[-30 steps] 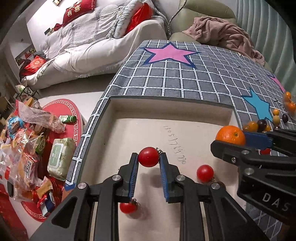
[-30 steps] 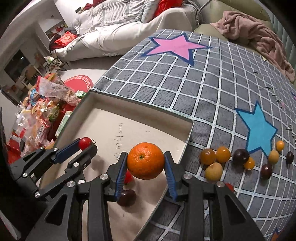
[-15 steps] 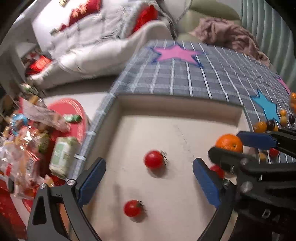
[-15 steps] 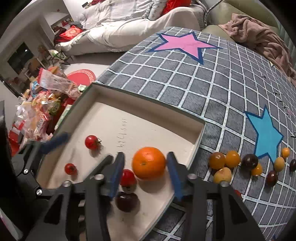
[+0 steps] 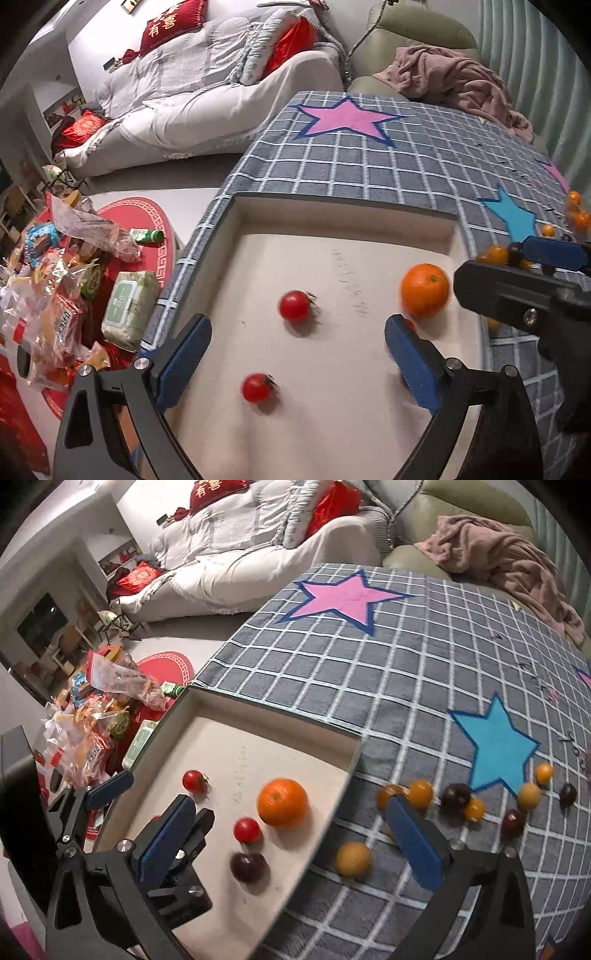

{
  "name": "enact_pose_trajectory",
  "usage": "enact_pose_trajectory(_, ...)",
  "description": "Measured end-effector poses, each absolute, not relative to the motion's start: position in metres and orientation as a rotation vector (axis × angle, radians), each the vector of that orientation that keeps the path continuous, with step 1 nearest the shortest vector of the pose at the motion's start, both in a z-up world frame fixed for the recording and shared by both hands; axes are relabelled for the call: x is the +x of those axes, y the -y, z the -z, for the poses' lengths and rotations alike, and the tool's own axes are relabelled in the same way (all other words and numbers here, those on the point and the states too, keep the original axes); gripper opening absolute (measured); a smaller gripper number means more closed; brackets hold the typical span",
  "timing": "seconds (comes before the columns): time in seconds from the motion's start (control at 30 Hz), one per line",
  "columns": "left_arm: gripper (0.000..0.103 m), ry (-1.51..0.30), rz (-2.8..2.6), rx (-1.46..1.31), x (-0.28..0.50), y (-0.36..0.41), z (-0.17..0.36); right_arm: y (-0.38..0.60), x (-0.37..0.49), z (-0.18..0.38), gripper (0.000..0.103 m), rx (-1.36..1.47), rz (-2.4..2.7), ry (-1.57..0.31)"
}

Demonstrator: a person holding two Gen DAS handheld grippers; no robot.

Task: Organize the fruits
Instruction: 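Move both tools back toward the dark plums on the tablecloth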

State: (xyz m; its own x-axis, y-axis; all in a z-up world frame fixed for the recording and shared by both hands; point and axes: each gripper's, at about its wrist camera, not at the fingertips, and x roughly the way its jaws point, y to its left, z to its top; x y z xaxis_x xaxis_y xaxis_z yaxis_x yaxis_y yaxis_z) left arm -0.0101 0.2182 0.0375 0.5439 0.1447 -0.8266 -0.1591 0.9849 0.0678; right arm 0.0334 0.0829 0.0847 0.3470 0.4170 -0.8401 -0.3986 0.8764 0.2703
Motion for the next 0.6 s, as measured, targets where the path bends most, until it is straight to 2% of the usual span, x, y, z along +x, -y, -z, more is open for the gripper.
enact_pose_trajectory(0.23, 0.096, -0.974, -0.102, -0.02, -0.027, -0.184, -0.046, -0.029, 0.014, -0.083, 0.103, 0.057, -0.469, -1.111)
enact_pose_trajectory(0.6, 0.096, -0.984, 0.015, 0.03, -0.041, -0.112, -0.048, 0.074, -0.024, -0.047, 0.103, 0.1, -0.258, -1.167)
